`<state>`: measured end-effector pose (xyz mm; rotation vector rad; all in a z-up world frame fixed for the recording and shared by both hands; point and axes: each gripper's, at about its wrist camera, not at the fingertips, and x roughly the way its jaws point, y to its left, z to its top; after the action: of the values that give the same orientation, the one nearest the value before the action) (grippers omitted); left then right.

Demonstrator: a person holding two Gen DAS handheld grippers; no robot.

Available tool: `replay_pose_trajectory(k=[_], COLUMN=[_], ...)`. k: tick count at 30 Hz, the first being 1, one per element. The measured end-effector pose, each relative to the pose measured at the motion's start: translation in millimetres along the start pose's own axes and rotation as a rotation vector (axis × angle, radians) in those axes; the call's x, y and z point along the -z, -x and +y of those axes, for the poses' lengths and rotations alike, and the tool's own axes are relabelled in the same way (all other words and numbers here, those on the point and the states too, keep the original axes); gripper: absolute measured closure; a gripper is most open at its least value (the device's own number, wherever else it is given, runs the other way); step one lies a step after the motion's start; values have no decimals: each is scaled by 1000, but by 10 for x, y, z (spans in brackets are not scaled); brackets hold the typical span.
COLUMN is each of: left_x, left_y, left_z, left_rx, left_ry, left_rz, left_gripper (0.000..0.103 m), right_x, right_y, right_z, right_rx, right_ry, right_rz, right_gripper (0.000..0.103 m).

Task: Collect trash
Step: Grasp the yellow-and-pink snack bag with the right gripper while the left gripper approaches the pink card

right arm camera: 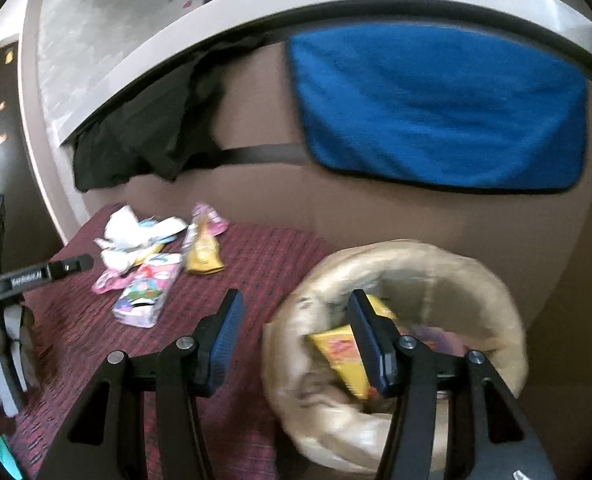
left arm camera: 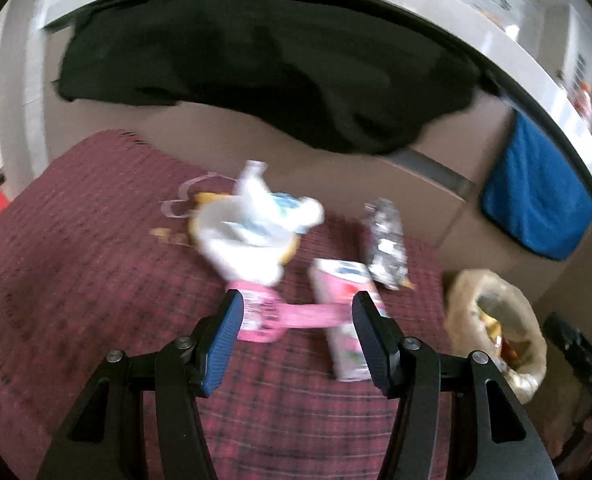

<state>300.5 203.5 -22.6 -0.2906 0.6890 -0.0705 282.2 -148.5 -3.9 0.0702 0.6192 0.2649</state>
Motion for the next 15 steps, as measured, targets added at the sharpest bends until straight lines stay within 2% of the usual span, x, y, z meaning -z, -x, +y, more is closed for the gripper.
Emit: replay_pose_trajectory(k=[3, 8, 12, 15], left_x=[24, 81, 105, 94], left_y=[13, 69, 106, 135], left_z=[252, 445, 549, 609], left_rx=[0, 21, 32, 38], left_ry=[28, 44, 56, 62], left_rz=[-1, 12, 16, 9], left_gripper=[46, 46, 46, 46], right_x=[7, -32, -189, -356], right_y=[-128, -344, -621, -966], right_z=[283, 686, 950, 1096], right_rx=[-39, -96, -94, -111], right_ry=[40, 86, 150, 153], right_rz=[29, 66, 63, 86], right_gripper=[51, 51, 51, 51])
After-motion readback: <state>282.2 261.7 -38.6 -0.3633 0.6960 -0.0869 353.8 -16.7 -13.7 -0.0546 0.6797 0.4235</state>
